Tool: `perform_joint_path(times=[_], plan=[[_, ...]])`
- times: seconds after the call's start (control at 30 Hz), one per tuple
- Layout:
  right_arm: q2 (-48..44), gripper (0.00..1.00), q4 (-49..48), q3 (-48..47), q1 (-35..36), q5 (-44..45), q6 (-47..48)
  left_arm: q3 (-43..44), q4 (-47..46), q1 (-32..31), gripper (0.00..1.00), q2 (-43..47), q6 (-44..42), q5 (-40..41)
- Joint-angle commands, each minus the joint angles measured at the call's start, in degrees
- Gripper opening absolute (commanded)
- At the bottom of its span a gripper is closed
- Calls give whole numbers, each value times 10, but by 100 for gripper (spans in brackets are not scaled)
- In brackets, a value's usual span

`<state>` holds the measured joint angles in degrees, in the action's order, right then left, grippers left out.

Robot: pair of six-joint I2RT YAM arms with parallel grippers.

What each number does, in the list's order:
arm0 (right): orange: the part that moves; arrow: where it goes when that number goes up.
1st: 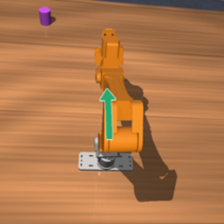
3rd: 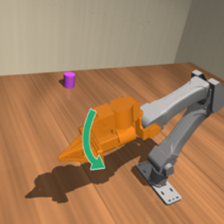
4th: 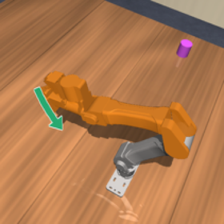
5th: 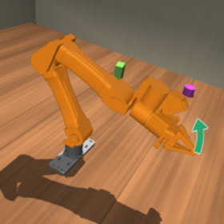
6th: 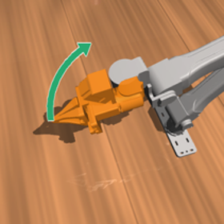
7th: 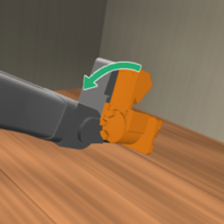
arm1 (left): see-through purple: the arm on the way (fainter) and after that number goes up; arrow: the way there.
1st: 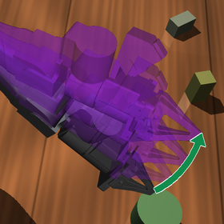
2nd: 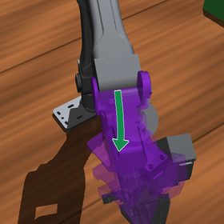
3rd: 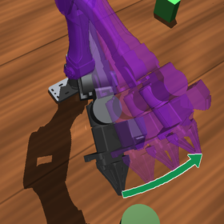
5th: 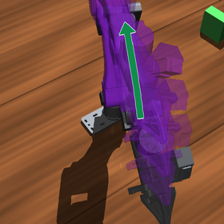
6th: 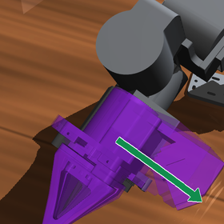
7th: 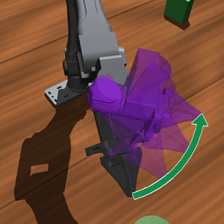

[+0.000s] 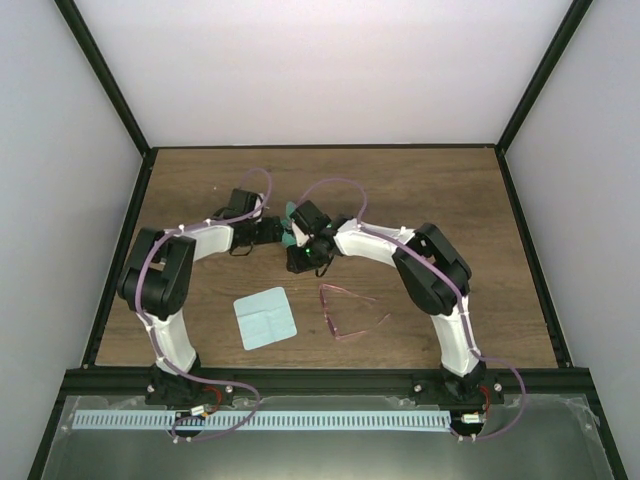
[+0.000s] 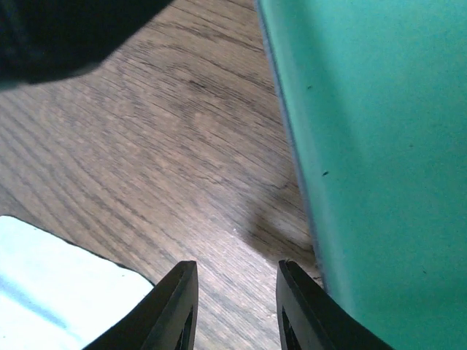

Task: Organize the sunglasses
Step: Adjust the sunglasses case at the center of the board.

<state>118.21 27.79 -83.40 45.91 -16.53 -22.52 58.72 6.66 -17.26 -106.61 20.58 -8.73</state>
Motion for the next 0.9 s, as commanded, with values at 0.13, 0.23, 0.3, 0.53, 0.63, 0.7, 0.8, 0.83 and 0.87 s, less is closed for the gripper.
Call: perform_joint_path(times=[0.13,0.23,0.3,0.53,0.63,0.7,0.8,0.83,0.87], plan=[[22,32,5,-13,1,20,7,-63,129,6,85,-8,-10,31],[28,32,11,-14,1,21,7,-73,131,6,86,7,-4,30],[28,32,9,-12,1,22,7,-80,132,6,86,20,-1,27],[37,32,28,-19,-18,50,-3,-83,134,6,86,34,1,26],[39,32,31,-21,-28,62,-7,-76,131,6,86,24,2,25],[44,32,35,-27,-33,65,-9,-63,129,6,87,11,4,23],[56,32,42,-44,-38,72,-9,-36,129,6,86,-8,6,24],[62,32,45,-51,-39,74,-9,-27,131,6,86,-13,7,24],[67,32,47,-58,-40,75,-8,-17,132,6,87,-19,7,24]])
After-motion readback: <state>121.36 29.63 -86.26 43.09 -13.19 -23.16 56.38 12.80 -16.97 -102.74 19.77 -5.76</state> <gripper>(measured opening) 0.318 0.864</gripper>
